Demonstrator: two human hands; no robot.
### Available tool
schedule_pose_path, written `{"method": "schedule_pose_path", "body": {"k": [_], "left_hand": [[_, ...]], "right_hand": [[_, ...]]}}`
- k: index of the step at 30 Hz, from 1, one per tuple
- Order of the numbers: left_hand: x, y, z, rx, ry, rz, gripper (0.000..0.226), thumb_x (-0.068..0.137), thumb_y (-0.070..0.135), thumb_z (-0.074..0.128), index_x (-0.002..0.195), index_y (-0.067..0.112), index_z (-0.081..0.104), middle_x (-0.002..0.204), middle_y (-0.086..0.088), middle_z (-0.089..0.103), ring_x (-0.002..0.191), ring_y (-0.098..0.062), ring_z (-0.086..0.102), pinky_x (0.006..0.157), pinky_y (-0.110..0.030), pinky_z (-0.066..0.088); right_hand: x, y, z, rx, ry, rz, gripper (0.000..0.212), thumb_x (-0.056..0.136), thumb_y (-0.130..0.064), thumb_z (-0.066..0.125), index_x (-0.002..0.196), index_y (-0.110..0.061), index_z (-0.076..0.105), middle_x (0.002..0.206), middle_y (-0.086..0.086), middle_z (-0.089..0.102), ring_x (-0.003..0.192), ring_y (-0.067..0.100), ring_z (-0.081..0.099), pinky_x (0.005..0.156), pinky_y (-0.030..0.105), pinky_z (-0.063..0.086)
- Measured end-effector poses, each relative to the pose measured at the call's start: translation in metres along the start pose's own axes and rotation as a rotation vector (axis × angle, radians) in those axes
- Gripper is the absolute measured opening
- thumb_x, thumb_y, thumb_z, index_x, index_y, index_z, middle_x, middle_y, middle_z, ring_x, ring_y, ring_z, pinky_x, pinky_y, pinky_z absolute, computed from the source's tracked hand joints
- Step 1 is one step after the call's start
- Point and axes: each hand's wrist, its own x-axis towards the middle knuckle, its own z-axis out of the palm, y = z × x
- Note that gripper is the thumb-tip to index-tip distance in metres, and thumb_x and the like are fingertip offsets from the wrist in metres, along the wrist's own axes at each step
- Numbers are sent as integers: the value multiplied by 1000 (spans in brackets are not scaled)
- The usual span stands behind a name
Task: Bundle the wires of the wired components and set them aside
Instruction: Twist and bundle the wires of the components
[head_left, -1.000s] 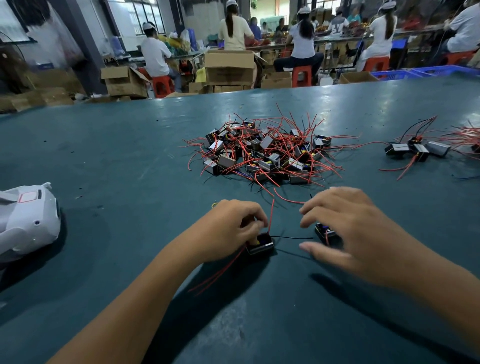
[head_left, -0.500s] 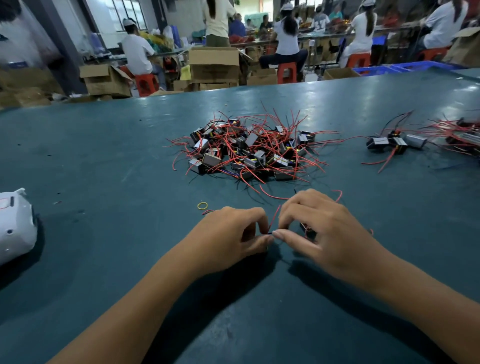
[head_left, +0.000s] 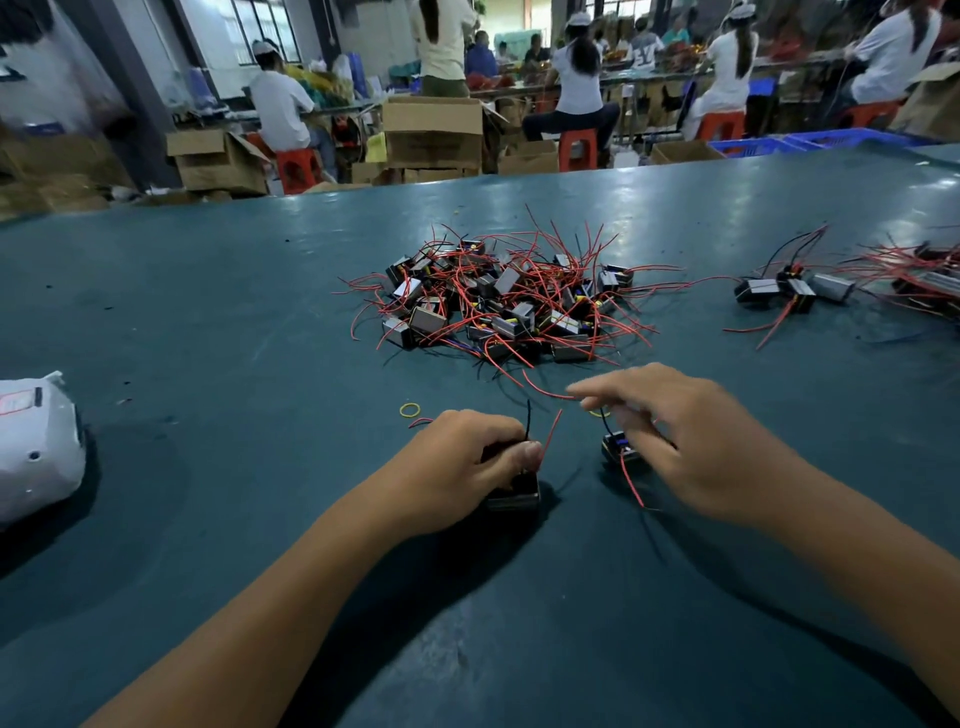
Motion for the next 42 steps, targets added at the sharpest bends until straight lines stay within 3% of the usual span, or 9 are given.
{"method": "schedule_pose_path", "body": {"k": [4, 7, 12, 15, 18, 22, 26, 36, 42], "left_hand": [[0, 1, 0, -35, -23, 24, 32, 99, 40, 57, 78, 17, 63, 68, -7, 63, 66, -28, 55, 61, -42, 44], [0, 1, 1, -49, -6, 0, 36, 95, 47, 57, 79, 17, 66, 68, -4, 66, 65, -23, 59, 60, -39, 46], [2, 3, 8, -53, 129, -88, 18, 94, 34, 68, 78, 26, 62, 63, 8, 69, 56, -5, 63, 56, -24, 47], [2, 5, 12, 49, 206, -110, 31, 88, 36, 74, 78, 32, 45, 63, 10, 64, 57, -4, 56, 60, -30, 48], [1, 8, 15, 173, 220, -65, 35, 85, 34, 75, 78, 33, 41, 63, 15, 56, 57, -4, 50, 58, -32, 45], [1, 12, 20, 234, 212, -71, 29, 84, 35, 72, 79, 33, 43, 65, 11, 55, 58, -8, 47, 60, -32, 44], [2, 11, 19, 211, 203, -95, 30, 86, 36, 71, 78, 34, 43, 63, 13, 54, 57, -1, 48, 57, -28, 36], [-3, 20, 17, 335, 294, -47, 35, 88, 44, 70, 74, 29, 41, 55, 10, 47, 53, -11, 41, 53, -29, 28], [-6, 32, 19, 322, 478, 67, 33, 92, 43, 58, 71, 19, 65, 61, 6, 64, 57, -17, 57, 54, -35, 46]], "right_hand": [[-1, -5, 15, -32, -174, -6, 49, 98, -6, 48, 141, -31, 49, 119, -18, 62, 111, 6, 50, 98, 19, 36], [-1, -6, 13, -11, -121, -5, 34, 95, -12, 57, 125, -28, 62, 113, -20, 64, 107, 4, 55, 95, 19, 39], [-2, -4, 4, 14, -69, -55, 14, 91, -22, 68, 101, -30, 71, 91, -18, 69, 88, 0, 62, 81, 15, 45], [-1, -4, 4, -12, -79, -73, 9, 89, -19, 71, 94, -27, 70, 85, -19, 68, 82, 0, 60, 76, 12, 43], [-1, -2, 3, -28, -73, -62, 3, 91, -23, 68, 91, -25, 66, 81, -16, 67, 78, 4, 60, 75, 23, 47], [0, 3, -2, -57, -60, -80, 10, 90, -32, 67, 86, -25, 61, 77, -14, 65, 74, 7, 58, 71, 34, 49], [0, 5, -11, -125, -56, -179, 6, 89, -26, 70, 87, -23, 66, 79, -16, 62, 75, 11, 57, 72, 35, 49], [0, 5, -13, 18, -24, -150, 9, 88, -22, 72, 81, -24, 66, 74, -16, 63, 75, 6, 58, 70, 19, 43], [-2, 1, -3, 170, 17, -39, 15, 84, -25, 69, 71, -27, 62, 68, -13, 64, 64, 12, 59, 61, 24, 46]]}}
